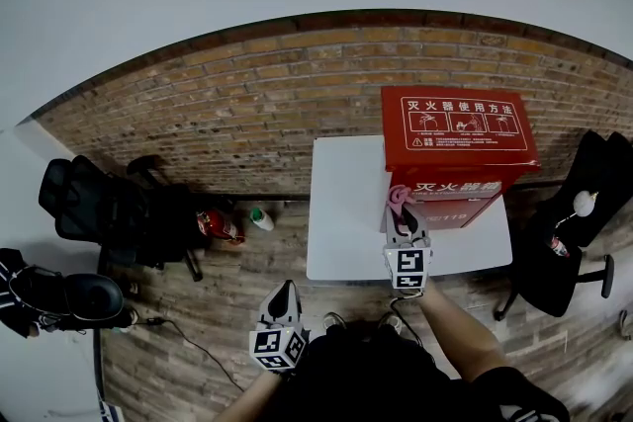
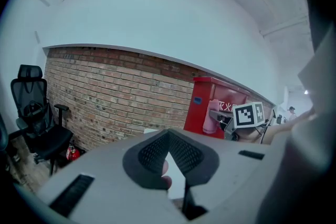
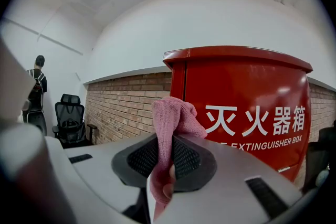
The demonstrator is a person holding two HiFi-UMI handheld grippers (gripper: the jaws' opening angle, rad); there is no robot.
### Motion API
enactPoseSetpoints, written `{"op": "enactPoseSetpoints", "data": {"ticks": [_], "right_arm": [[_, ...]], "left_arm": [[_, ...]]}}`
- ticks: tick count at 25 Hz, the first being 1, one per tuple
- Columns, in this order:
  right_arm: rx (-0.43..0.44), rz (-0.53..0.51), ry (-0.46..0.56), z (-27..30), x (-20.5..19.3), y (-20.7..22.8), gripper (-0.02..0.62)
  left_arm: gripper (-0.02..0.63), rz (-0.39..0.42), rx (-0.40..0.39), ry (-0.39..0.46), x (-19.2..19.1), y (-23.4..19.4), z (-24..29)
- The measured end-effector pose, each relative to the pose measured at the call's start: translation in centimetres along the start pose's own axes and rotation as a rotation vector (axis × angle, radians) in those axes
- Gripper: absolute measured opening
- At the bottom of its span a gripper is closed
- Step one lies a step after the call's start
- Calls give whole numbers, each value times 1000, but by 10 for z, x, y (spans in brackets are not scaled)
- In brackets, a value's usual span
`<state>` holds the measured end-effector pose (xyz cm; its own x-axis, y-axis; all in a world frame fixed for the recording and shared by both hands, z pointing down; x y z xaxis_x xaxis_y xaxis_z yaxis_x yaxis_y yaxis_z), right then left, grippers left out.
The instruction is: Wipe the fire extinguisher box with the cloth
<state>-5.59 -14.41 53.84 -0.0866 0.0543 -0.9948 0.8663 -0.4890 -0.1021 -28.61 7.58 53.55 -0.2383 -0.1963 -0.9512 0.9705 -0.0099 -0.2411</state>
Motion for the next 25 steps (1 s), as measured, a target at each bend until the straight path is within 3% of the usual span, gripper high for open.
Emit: {"op": "enactPoseSetpoints", "data": {"ticks": [9,17,25], "right_arm": [[3,-15,10,-8,-4,23,64],[-13,61,8,-11,-15,54,64],[-4,42,14,-17,-18,67,64]], "left_arm": [[17,2,-48,1,-9,28,16],[17,5,-76,-13,-24,58,31],[17,9,-94,-11,-34,85,41]]}}
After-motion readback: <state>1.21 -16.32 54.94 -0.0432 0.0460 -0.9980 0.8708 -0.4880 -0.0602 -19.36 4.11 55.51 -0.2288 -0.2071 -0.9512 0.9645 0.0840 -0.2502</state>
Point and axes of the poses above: the fingertips, and each gripper's own axes: z forward along the fingers, y to its right, x out of its top, the point moved 5 cm from there along -z, backward along the fingers, and after that the axes turned 6 degrees about y, right-handed, at the moved point
